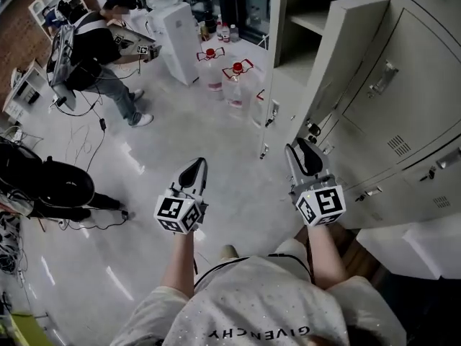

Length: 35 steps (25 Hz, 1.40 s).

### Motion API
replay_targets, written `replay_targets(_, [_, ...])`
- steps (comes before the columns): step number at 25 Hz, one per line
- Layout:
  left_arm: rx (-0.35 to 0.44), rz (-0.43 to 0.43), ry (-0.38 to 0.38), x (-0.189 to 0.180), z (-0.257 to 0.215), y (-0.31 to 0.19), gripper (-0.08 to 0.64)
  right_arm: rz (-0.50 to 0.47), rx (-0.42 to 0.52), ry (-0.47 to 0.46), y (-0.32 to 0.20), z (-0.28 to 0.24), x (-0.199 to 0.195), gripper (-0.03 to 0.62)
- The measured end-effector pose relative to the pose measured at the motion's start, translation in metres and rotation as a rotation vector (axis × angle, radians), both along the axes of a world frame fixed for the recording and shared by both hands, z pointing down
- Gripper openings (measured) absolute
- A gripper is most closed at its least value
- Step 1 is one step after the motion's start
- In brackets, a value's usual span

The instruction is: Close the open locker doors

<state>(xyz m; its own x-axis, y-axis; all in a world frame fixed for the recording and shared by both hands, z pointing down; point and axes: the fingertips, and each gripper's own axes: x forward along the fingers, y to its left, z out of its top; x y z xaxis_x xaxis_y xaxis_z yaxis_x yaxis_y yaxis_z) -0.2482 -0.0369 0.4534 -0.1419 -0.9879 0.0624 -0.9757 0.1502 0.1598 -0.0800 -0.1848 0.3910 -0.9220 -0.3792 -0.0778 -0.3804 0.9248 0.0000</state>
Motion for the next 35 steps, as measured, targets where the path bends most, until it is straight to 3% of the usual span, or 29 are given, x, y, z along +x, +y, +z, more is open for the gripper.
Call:
replay_targets(6, [0.033, 0.077, -0.01, -0.042, -0.008, 0.011, -0.003, 0.236, 0.027, 0.04, -0.009, 0.0, -0.009, 0.124])
replay_targets(13, [0.038, 0.115, 0.009, -0.076, 0.003, 0.027, -0.003, 0.38, 0.037, 0.056, -0.013, -0.002, -0.032, 0.12])
replay_targets(23, [0.058, 0.078, 0.038, -0.135, 0.004, 0.035, -0.003, 0.45, 0.066, 0.091, -0.024, -0.003, -0.067, 0.115])
replay_targets(30, [0.073, 0.098, 0.038, -0.174, 0.006, -0.01, -0.003, 0.484, 0.091, 0.08, -0.054, 0.003, -0.105, 0.114])
replay_targets(35, [0.084, 0.111, 0.023, -0.221, -0.007, -0.043, -0.003, 0.515, 0.069, 0.063, -0.081, 0.001, -0.143, 0.109])
